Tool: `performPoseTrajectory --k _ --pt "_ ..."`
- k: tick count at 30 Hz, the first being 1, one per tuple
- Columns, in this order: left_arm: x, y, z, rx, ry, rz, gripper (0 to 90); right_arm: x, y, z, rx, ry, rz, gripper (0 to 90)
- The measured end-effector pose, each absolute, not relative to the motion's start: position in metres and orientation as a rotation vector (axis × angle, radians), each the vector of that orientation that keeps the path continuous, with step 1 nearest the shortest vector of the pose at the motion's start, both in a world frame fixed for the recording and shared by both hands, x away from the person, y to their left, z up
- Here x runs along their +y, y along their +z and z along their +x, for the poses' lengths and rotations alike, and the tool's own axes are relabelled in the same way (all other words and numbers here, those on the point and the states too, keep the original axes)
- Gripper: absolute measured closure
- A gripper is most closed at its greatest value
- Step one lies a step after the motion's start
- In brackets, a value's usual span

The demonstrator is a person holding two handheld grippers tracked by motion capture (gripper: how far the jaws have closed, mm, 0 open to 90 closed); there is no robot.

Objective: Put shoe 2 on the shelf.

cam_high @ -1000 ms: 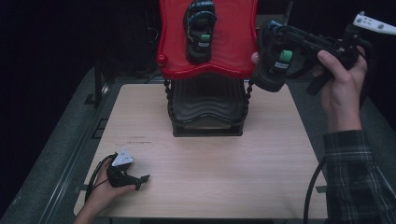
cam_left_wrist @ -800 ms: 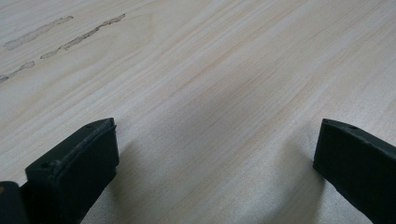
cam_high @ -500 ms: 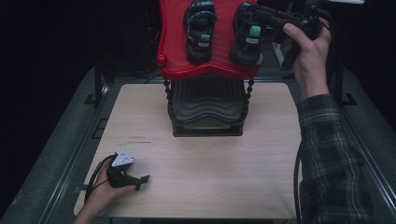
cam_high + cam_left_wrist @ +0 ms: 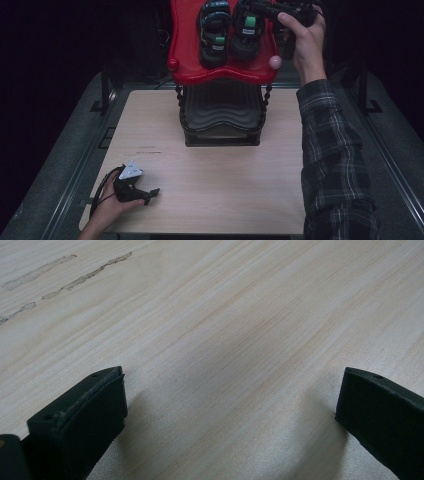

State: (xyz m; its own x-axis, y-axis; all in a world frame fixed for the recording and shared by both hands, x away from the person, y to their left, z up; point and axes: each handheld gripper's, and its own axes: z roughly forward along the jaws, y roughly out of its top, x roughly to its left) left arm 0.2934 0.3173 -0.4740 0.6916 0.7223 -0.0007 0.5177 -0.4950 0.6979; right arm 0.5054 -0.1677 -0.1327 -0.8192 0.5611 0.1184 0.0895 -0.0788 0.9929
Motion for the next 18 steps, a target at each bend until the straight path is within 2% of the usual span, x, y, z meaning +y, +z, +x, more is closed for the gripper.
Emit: performPoseTrajectory --k 18 --pt "0.318 -0.474 0.293 0.942 0.383 2.212 0.0 -0.159 -0.144 0.500 1.981 1.869 0.616 66.5"
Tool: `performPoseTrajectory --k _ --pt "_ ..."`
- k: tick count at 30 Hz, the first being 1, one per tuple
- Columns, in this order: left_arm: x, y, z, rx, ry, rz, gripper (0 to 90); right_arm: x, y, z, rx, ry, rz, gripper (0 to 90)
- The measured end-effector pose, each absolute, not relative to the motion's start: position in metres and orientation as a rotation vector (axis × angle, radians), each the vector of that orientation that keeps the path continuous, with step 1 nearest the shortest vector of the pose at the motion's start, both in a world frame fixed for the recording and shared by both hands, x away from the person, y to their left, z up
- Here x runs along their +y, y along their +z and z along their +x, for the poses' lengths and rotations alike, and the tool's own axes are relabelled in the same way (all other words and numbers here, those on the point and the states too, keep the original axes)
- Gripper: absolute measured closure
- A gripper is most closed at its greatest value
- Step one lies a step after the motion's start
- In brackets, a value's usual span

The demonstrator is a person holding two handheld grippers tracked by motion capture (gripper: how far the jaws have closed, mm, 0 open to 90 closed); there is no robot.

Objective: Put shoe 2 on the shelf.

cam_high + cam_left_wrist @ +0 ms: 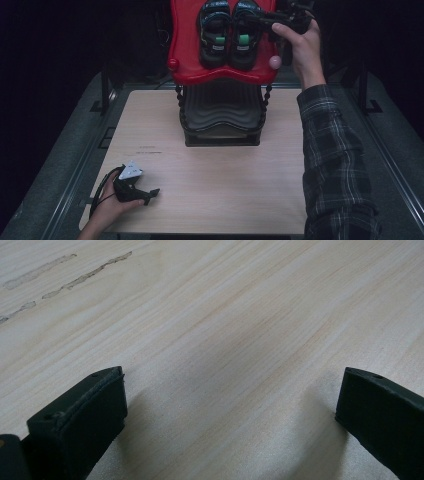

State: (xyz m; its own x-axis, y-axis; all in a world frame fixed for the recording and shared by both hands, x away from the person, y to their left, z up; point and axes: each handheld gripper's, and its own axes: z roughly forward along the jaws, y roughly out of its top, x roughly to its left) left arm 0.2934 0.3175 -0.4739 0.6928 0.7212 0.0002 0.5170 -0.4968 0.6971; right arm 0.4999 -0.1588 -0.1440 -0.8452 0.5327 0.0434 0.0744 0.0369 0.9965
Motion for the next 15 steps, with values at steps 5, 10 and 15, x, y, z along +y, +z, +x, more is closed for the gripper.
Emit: performPoseTrajectory --k 5,10,15 --pt "0.317 -0.474 0.293 0.945 0.384 2.209 0.0 -0.160 -0.142 0.494 1.966 1.828 0.655 51.0" --pt "0.317 -0.474 0.294 0.944 0.382 2.213 0.0 -0.176 -0.142 0.483 1.919 1.839 0.705 37.2" --pt "0.317 -0.474 0.294 0.943 0.382 2.213 0.0 -0.190 -0.145 0.474 1.903 1.839 0.737 29.8"
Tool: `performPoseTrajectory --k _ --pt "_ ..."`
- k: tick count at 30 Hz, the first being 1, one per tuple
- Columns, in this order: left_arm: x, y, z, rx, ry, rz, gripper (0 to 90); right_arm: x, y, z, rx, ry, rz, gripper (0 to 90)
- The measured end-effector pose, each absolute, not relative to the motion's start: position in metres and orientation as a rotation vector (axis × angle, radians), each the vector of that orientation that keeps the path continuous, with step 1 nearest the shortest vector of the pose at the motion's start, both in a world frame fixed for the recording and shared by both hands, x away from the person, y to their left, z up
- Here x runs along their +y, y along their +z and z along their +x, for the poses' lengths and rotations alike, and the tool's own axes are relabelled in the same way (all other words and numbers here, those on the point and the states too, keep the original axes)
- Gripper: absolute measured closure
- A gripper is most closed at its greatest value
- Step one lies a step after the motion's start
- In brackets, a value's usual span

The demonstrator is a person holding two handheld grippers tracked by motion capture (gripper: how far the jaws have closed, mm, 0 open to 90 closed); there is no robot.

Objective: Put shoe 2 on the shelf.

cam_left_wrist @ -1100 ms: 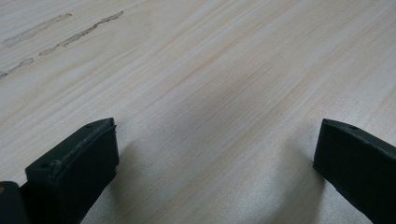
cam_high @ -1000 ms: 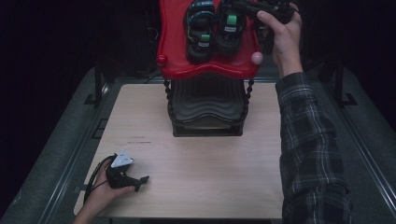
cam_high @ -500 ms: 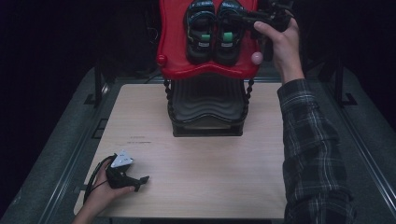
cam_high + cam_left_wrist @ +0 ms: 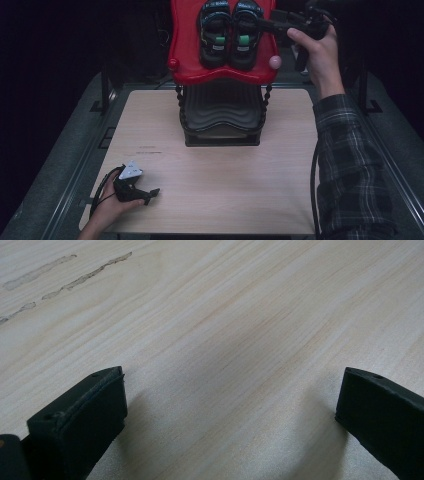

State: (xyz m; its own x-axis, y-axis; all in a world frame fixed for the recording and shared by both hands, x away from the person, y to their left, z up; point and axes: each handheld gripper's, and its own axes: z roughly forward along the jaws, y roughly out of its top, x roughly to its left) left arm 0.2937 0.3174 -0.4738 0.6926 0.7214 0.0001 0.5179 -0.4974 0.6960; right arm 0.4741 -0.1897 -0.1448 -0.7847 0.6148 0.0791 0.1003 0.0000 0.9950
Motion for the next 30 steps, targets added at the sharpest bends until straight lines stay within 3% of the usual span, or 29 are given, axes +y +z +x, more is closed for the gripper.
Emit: performPoseTrajectory --k 6,30 --pt "0.317 -0.474 0.294 0.944 0.382 2.216 0.0 -0.207 -0.157 0.457 1.908 1.813 0.772 20.2" --pt "0.317 -0.474 0.294 0.944 0.380 2.217 0.0 -0.246 -0.220 0.391 1.930 1.719 0.867 20.6"
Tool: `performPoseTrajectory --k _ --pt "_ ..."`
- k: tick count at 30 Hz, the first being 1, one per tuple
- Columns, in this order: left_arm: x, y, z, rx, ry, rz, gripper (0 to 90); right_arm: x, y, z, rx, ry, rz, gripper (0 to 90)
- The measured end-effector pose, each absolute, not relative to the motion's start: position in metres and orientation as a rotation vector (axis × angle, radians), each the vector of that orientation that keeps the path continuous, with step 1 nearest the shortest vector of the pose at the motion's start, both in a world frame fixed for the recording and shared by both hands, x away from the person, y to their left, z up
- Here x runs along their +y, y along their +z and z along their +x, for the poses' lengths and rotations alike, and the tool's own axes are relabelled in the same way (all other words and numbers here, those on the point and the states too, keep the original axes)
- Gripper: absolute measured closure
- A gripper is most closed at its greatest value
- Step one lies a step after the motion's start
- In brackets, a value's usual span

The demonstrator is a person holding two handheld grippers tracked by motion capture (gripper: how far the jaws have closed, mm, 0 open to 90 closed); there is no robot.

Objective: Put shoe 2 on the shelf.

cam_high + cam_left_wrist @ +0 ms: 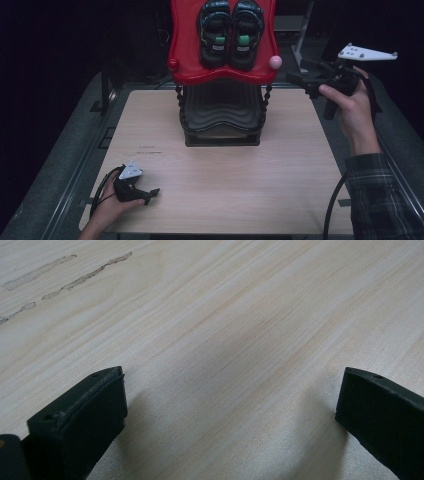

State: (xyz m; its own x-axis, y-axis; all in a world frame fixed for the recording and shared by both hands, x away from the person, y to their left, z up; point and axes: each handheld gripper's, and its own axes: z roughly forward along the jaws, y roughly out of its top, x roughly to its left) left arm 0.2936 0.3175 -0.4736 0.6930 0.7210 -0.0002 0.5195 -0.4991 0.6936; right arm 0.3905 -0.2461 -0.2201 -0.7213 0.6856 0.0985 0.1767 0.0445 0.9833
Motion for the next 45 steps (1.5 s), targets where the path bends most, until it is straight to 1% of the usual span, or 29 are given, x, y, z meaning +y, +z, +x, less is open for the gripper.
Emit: performPoseTrajectory --k 8,17,21,22,23,26,31,32,33,37,38,39,42,45 --pt "0.317 -0.474 0.294 0.947 0.381 2.211 0.0 -0.257 -0.255 0.370 1.947 1.701 0.916 21.2" --pt "0.317 -0.474 0.294 0.946 0.383 2.210 0.0 -0.265 -0.302 0.345 2.000 1.618 0.973 21.6" --pt "0.317 -0.474 0.294 0.944 0.383 2.214 0.0 -0.266 -0.325 0.334 2.023 1.583 1.006 21.5" --pt "0.317 -0.474 0.294 0.944 0.383 2.214 0.0 -0.266 -0.325 0.334 2.023 1.583 1.006 21.5" --pt "0.317 -0.474 0.294 0.945 0.384 2.214 0.0 -0.266 -0.336 0.328 2.043 1.558 1.028 21.5" --pt "0.317 -0.474 0.294 0.945 0.384 2.213 0.0 -0.266 -0.351 0.318 2.073 1.530 1.053 21.5" --pt "0.317 -0.474 0.293 0.946 0.385 2.212 0.0 -0.265 -0.375 0.303 2.116 1.472 1.090 21.5" --pt "0.317 -0.474 0.293 0.946 0.385 2.212 0.0 -0.265 -0.375 0.303 2.116 1.472 1.090 21.5" --pt "0.317 -0.474 0.293 0.947 0.385 2.213 0.0 -0.265 -0.386 0.297 2.134 1.444 1.105 21.6" --pt "0.317 -0.474 0.293 0.948 0.386 2.212 0.0 -0.264 -0.406 0.287 2.193 1.365 1.126 21.5" --pt "0.317 -0.474 0.293 0.948 0.386 2.212 0.0 -0.264 -0.406 0.287 2.193 1.365 1.126 21.5" --pt "0.317 -0.474 0.293 0.948 0.386 2.212 0.0 -0.262 -0.416 0.283 2.228 1.294 1.134 21.5" --pt "0.317 -0.474 0.293 0.948 0.386 2.212 0.0 -0.261 -0.424 0.279 2.256 1.246 1.135 20.9" --pt "0.317 -0.474 0.293 0.948 0.387 2.210 0.0 -0.262 -0.441 0.273 2.301 1.171 1.172 20.6"
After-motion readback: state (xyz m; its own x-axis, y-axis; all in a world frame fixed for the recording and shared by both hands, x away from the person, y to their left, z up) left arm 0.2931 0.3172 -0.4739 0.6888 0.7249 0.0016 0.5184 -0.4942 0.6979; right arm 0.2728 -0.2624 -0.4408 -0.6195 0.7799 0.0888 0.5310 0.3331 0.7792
